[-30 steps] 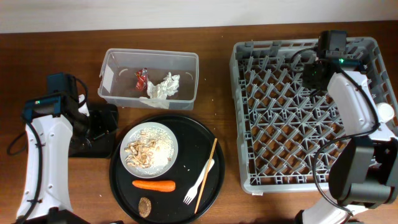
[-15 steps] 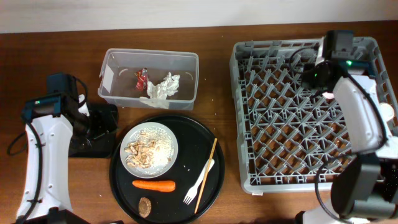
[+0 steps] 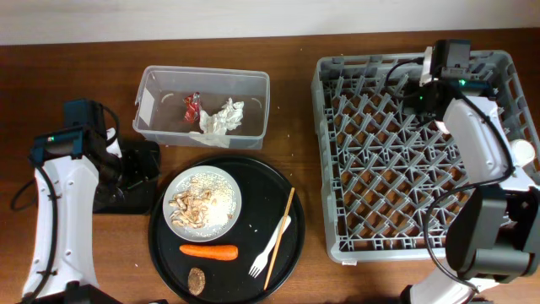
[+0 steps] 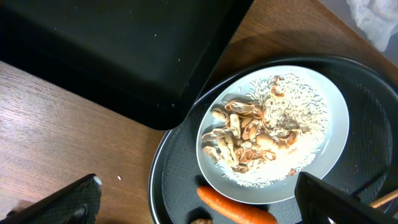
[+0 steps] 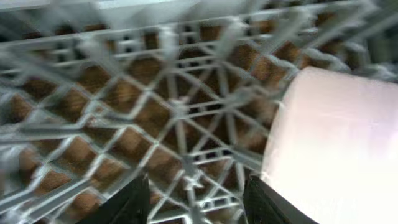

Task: Sort waste into correct bins and load items into the dishwasher rack
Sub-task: 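Release the white bowl and lift the right gripper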

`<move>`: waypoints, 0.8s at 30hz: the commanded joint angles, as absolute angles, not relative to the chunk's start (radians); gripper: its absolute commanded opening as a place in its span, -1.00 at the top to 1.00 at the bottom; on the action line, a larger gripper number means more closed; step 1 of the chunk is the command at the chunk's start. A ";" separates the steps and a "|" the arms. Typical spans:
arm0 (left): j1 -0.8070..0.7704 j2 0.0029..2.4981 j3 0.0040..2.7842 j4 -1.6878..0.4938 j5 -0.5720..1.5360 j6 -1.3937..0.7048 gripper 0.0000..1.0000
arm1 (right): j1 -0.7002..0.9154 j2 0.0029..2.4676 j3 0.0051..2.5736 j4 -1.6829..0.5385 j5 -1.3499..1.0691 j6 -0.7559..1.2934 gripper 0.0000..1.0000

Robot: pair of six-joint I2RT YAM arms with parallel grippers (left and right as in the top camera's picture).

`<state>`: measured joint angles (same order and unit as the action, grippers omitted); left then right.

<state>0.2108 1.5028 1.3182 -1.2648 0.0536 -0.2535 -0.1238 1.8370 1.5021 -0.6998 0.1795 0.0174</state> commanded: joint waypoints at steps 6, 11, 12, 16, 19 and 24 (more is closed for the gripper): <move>0.214 1.503 1.312 -1.266 0.067 -0.242 -0.99 | -0.125 1.719 1.517 -0.720 0.505 0.125 -0.08; 0.214 1.503 1.312 -1.266 0.067 -0.242 -0.99 | -0.125 1.708 1.517 -0.876 0.336 0.175 -0.10; 0.214 1.503 1.312 -1.266 0.067 -0.242 -0.98 | -0.125 1.695 1.517 -0.897 0.282 0.175 -0.11; 0.214 1.503 1.312 -1.266 0.067 -0.242 -0.99 | -0.125 1.615 1.517 -1.015 0.013 0.172 -0.21; 0.214 1.503 1.312 -1.261 0.067 -0.242 -0.99 | -0.121 1.571 1.517 -1.149 -0.244 0.081 -0.27; 0.214 1.503 1.312 -1.254 0.067 -0.242 -0.98 | 0.051 1.570 1.510 -1.268 -0.329 0.011 -0.31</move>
<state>0.2108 1.5028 1.3182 -1.2575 0.0563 -0.2535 -0.0422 1.5810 1.5082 -1.2533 -0.2501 0.0494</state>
